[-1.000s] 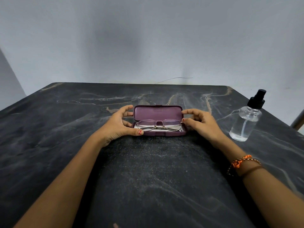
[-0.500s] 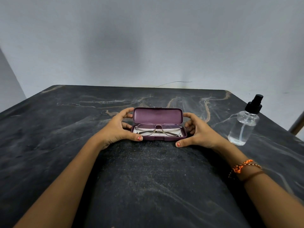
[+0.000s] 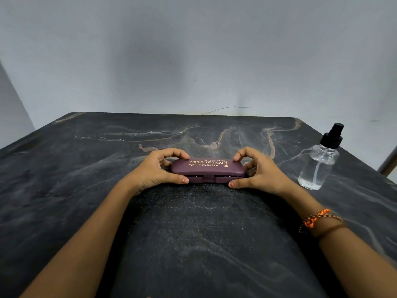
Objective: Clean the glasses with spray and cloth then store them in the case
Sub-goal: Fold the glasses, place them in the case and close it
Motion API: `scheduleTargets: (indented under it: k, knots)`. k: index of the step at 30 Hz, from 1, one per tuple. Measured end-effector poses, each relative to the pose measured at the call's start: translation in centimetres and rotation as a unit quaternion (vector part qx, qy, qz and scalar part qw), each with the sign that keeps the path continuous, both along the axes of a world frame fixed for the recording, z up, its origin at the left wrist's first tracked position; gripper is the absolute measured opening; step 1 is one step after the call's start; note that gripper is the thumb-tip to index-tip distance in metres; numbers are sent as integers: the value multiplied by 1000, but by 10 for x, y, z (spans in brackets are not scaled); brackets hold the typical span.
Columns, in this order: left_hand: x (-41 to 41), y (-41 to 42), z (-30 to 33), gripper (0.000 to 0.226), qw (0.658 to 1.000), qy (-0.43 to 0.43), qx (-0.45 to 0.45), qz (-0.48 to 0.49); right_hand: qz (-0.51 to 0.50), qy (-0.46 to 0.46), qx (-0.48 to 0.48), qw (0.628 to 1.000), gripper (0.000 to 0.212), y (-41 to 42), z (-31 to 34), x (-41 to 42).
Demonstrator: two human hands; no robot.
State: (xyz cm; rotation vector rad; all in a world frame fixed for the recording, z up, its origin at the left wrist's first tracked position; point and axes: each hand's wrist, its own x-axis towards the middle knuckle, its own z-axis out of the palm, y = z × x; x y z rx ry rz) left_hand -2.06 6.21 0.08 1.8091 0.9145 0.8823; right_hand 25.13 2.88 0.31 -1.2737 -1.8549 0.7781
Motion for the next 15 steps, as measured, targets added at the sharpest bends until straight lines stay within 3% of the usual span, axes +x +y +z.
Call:
scheduleTargets:
  k: [3,6,11,15]
  knots:
    - [0,0,0,46,999,18,38,29,-13,-39,50,998,47,-2,3,-1]
    - [1,-2,1,45,992,57,107,48,-28,-157,134,978,46,-4,7,1]
    - [4,-8,4,50,953,130,267,59,-28,-236,213,948,49,-8,10,0]
    - [5,-10,2,55,925,143,345,72,-22,-285,253,924,49,-12,12,-1]
